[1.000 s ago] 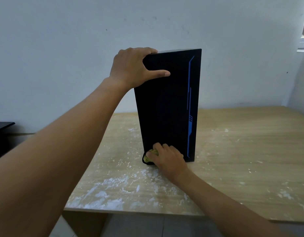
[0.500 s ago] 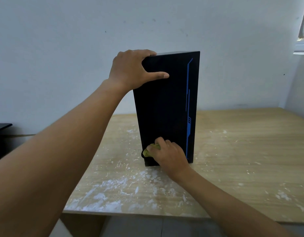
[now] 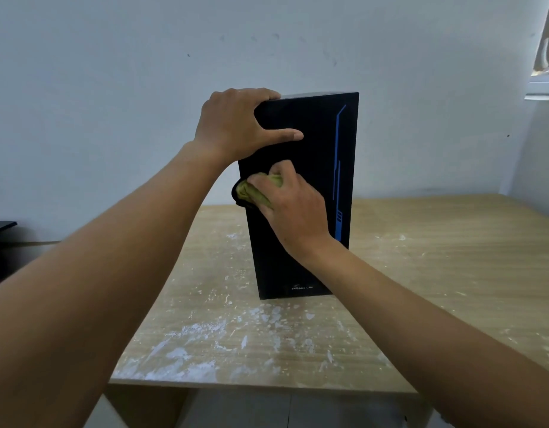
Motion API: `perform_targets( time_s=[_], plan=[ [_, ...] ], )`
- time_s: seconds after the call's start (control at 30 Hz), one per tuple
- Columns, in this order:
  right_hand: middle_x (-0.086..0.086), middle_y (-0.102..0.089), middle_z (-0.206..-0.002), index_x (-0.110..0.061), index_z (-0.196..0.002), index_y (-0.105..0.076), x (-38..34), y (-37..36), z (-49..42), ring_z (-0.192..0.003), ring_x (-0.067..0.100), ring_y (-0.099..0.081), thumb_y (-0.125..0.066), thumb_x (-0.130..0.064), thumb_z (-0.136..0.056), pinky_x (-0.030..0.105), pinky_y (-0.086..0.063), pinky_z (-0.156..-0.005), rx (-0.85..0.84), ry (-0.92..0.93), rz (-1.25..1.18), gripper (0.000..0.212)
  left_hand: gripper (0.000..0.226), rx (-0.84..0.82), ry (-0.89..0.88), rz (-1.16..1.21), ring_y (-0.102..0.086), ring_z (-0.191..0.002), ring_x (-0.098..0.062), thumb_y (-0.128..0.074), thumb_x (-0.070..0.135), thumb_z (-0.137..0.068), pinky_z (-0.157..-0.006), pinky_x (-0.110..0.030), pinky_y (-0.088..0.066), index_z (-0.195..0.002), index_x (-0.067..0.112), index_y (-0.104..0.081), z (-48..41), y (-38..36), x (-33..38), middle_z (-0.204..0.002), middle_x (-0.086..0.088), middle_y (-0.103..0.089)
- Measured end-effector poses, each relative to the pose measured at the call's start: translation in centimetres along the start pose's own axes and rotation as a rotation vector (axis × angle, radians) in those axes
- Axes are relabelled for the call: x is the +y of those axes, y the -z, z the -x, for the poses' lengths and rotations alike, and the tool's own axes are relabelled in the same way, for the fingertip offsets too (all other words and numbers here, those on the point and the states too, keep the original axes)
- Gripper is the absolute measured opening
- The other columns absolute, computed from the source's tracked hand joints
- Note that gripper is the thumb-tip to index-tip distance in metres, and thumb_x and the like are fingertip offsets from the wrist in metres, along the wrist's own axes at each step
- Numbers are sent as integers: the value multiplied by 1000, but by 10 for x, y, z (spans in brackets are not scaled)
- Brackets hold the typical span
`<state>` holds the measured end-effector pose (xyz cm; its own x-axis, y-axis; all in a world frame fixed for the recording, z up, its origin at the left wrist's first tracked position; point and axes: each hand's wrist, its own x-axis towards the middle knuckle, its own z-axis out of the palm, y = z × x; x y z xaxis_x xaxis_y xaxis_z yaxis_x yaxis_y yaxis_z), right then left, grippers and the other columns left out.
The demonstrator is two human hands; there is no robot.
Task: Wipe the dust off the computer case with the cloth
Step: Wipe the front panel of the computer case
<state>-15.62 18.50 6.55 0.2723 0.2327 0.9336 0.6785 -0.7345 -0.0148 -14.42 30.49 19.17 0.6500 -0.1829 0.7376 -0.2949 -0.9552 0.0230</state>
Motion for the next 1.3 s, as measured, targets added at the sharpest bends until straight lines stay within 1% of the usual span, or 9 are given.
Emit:
perform_targets(
  time_s=[0.13, 0.23, 0.37, 0.53, 0.6, 0.87, 1.07, 1.2, 1.3],
  plan=[
    [8, -54, -93, -19, -104, -67, -4, -8, 13, -62, 19, -51, -77, -21, -79, 25, -37, -49, -38, 19, 20, 27, 83, 4, -5, 6, -62, -111, -14, -58, 87, -64, -94, -30, -38, -126, 33, -62, 1, 0, 0, -121, 14, -67],
    [6, -53, -88, -21, -96, -66, -8, -23, 38, -58, 18, -47, -80, -18, -76, 25, -34, -48, -108, 60, 67, 25, 81, 1, -1, 7, -60, -114, -14, -61, 84, -65, -93, -28, -35, -128, 33, -62, 1, 0, 1, -122, 14, -67],
    [6, -54, -86, -18, -89, -64, -13, -40, 90, -56, 18, -49, -83, -8, -63, 28, -42, -47, -242, 115, 72, 33, 80, -10, 3, 7, -59, -115, -14, -62, 82, -66, -91, -26, -30, -129, 33, -61, 1, 2, 1, -123, 14, -66],
    [4, -53, -79, -21, -79, -63, -12, -50, 135, -49, 17, -45, -83, -4, -54, 27, -38, -43, -415, 139, 135, 36, 79, -26, -21, -1, -62, -109, -14, -59, 83, -67, -92, -28, -35, -127, 32, -62, 1, 3, -1, -117, 13, -68],
    [4, -54, -79, -21, -77, -63, -11, -51, 140, -48, 17, -45, -84, -4, -52, 27, -35, -43, -446, 147, 155, 37, 77, -30, -27, -2, -63, -107, -14, -59, 84, -68, -92, -28, -36, -125, 32, -63, 0, 3, -1, -114, 13, -69],
    [5, -56, -83, -23, -84, -68, 3, -46, 147, -51, 18, -49, -86, -8, -54, 29, -42, -46, -434, 138, 106, 37, 72, -27, -34, 6, -63, -100, -13, -60, 83, -68, -89, -29, -40, -120, 33, -65, 0, 3, -1, -107, 13, -70],
    [5, -54, -85, -18, -94, -68, 24, -29, 131, -55, 17, -49, -79, -22, -77, 28, -44, -46, -261, 63, 65, 20, 74, -5, -37, 20, -64, -99, -13, -58, 85, -66, -92, -31, -42, -117, 33, -66, -1, 1, -2, -106, 14, -70],
    [5, -57, -88, -19, -97, -68, 21, -26, 105, -56, 16, -50, -76, -27, -81, 28, -44, -46, -143, 19, 69, 19, 76, -1, -35, 22, -64, -98, -12, -56, 87, -64, -91, -31, -41, -117, 33, -66, -1, 1, -2, -106, 14, -70],
    [5, -56, -89, -19, -97, -67, 14, -30, 99, -57, 17, -51, -78, -25, -80, 28, -46, -46, -121, 15, 40, 21, 79, -4, -31, 21, -64, -98, -13, -53, 89, -62, -94, -34, -44, -118, 33, -65, -1, 1, -2, -106, 14, -70]
  ],
)
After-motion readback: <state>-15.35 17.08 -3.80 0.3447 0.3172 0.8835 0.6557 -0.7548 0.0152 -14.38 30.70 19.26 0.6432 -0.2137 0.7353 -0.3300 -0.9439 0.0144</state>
